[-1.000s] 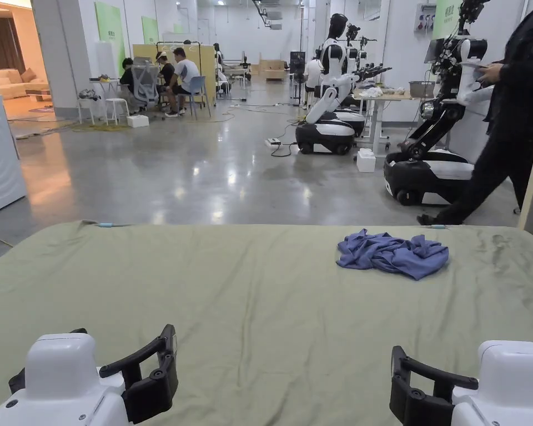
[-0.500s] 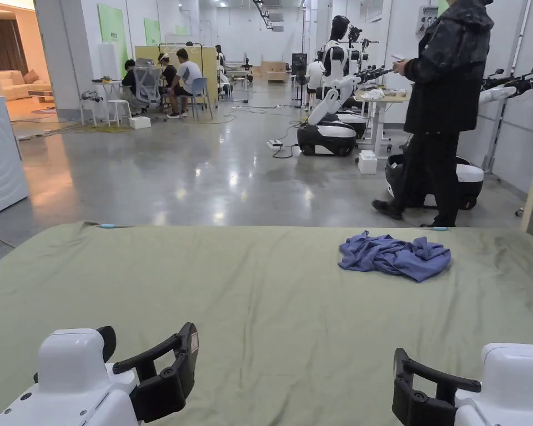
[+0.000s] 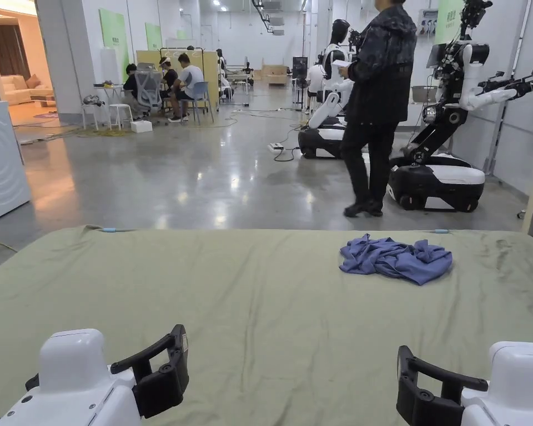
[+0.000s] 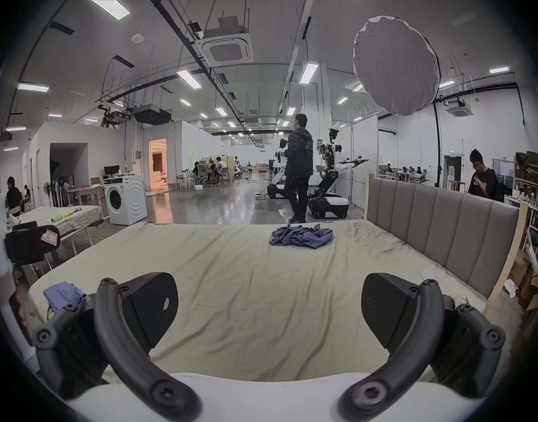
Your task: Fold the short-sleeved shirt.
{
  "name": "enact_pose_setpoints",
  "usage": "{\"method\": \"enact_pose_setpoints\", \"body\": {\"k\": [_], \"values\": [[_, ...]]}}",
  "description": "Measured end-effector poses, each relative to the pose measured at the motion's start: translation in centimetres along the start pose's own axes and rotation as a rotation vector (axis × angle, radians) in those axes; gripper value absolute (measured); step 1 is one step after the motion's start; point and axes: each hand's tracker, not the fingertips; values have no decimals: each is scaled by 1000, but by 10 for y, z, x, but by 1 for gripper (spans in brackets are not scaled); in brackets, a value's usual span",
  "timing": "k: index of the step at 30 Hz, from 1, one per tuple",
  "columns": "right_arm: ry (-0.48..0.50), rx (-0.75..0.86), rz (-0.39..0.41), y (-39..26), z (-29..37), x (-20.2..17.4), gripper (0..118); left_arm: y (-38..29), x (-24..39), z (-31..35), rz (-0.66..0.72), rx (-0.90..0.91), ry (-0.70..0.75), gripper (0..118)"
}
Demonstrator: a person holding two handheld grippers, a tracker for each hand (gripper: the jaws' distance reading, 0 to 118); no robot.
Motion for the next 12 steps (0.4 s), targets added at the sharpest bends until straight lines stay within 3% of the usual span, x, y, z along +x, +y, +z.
{"method": "enact_pose_setpoints", "body": {"k": [12], "values": [[14, 11, -8, 4, 4, -1, 118, 6, -8, 1, 56, 1, -7, 105]]}}
